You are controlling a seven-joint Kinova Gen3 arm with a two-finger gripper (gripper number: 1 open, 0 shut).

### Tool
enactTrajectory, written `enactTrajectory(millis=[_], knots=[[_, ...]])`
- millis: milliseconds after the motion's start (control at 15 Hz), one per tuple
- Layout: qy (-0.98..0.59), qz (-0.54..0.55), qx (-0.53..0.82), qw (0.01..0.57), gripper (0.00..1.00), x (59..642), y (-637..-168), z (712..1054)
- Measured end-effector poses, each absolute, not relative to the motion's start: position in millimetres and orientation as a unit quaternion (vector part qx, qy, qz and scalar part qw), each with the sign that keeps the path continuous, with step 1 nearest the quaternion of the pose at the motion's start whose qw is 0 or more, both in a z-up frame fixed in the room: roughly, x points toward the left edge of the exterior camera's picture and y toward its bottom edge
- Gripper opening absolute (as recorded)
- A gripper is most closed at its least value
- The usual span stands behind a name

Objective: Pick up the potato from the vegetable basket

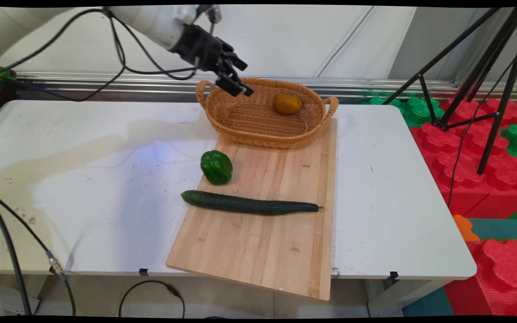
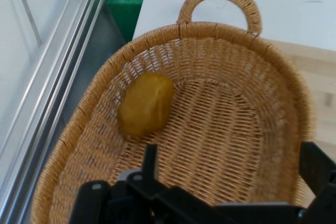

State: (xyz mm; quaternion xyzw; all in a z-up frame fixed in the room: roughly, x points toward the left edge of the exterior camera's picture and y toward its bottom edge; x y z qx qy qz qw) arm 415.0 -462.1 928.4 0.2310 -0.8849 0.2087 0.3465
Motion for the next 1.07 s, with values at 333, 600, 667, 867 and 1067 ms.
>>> enactTrajectory(millis=[333,600,667,867,1067], knots=[[-0.895,0.219,0.216,0.324,1.0,392,-500,901],[-0.9,0.227,0.207,0.308,1.0,376,-525,880],[-0.902,0.228,0.204,0.305,1.0,372,-531,875],[-0.905,0.234,0.197,0.296,1.0,361,-547,860],[-0.909,0.238,0.187,0.287,1.0,351,-561,846]])
